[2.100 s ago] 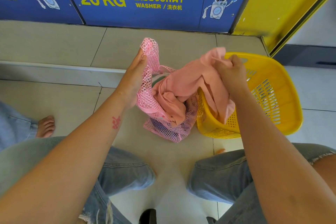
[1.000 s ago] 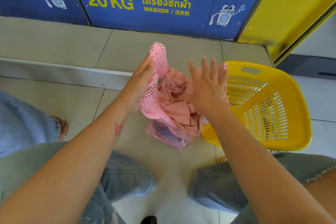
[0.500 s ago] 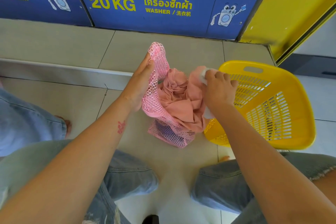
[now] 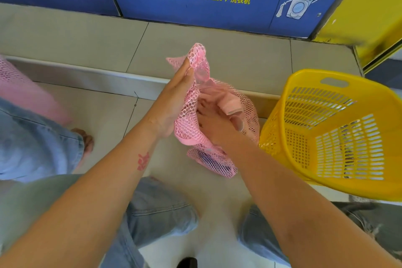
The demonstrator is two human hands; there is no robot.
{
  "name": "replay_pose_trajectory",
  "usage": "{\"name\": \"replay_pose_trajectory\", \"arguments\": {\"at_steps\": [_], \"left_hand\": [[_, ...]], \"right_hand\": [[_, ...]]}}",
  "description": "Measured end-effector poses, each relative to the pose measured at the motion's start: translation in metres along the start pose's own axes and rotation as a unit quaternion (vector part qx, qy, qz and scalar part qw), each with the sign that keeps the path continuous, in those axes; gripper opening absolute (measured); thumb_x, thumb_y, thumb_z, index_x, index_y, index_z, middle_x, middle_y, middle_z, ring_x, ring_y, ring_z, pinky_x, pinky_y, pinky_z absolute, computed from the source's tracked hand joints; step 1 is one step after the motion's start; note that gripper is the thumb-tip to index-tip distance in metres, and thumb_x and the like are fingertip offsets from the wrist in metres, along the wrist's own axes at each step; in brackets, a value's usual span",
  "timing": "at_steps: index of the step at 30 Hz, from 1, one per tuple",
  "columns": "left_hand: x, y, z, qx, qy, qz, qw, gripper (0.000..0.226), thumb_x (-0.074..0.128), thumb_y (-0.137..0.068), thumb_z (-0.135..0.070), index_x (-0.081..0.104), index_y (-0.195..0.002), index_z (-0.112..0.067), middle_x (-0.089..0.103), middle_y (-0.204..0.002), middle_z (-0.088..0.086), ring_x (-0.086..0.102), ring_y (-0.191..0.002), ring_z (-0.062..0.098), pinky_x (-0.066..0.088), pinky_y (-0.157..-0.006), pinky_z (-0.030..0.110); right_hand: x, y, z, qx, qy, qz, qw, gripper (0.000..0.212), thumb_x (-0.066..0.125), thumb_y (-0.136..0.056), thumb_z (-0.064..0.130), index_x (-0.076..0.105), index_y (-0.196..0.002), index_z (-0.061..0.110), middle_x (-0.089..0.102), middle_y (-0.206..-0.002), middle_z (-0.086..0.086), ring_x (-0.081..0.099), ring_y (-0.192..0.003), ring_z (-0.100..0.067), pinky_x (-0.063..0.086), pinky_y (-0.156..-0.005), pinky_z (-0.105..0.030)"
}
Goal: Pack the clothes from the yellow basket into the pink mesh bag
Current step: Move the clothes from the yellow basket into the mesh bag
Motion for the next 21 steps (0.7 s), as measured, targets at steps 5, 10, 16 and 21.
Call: {"name": "replay_pose_trajectory", "arguments": {"at_steps": [5, 10, 16, 21], "left_hand": [[0.009, -0.005, -0.008, -0.003, 0.032, 0.018, 0.999, 0.045, 0.046, -0.095, -0.057, 0.036, -0.139, -0.058, 0.029, -0.162, -0.021, 0.029, -0.15, 0.009, 0.023, -0.123, 0.051], [-0.005, -0.008, 0.002, -0.025, 0.011, -0.022, 0.999, 0.052, 0.044, -0.096, -0.059, 0.029, -0.145, -0.058, 0.028, -0.163, -0.019, 0.028, -0.15, 0.011, 0.024, -0.122, 0.053], [-0.007, -0.004, 0.005, -0.038, -0.024, -0.052, 0.998, 0.05, 0.036, -0.106, -0.047, 0.021, -0.153, -0.049, 0.021, -0.165, -0.019, 0.023, -0.151, 0.008, 0.02, -0.125, 0.047], [-0.006, 0.004, 0.001, -0.033, -0.025, -0.063, 0.997, 0.049, 0.036, -0.104, -0.05, 0.022, -0.151, -0.052, 0.022, -0.164, -0.019, 0.025, -0.151, 0.009, 0.023, -0.123, 0.05]], "right_hand": [[0.022, 0.002, -0.04, 0.144, 0.008, 0.117, 0.983, 0.056, 0.021, -0.1, 0.034, 0.01, -0.154, 0.028, -0.001, -0.164, 0.002, -0.002, -0.151, -0.023, 0.01, -0.121, -0.048], [-0.007, 0.007, -0.029, 0.069, -0.06, 0.003, 0.996, 0.037, 0.035, -0.096, 0.037, 0.054, -0.126, 0.026, 0.055, -0.136, -0.006, 0.05, -0.126, -0.026, 0.045, -0.101, -0.041], [-0.082, 0.069, -0.034, 0.144, -0.006, -0.346, 0.927, 0.035, 0.057, -0.085, 0.036, 0.054, -0.115, 0.018, 0.057, -0.116, -0.008, 0.05, -0.104, -0.029, 0.041, -0.087, -0.041], [-0.046, 0.055, -0.059, 0.19, -0.059, -0.204, 0.958, 0.056, 0.046, -0.092, 0.052, 0.042, -0.136, 0.019, 0.055, -0.131, -0.006, 0.051, -0.119, -0.027, 0.043, -0.101, -0.046]]}}
Point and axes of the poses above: each hand's wrist, its own y-axis away from the middle knuckle, its own x-axis out of the palm, z = x × y, the point moved 8 cm from there along -y, towards the middle knuckle
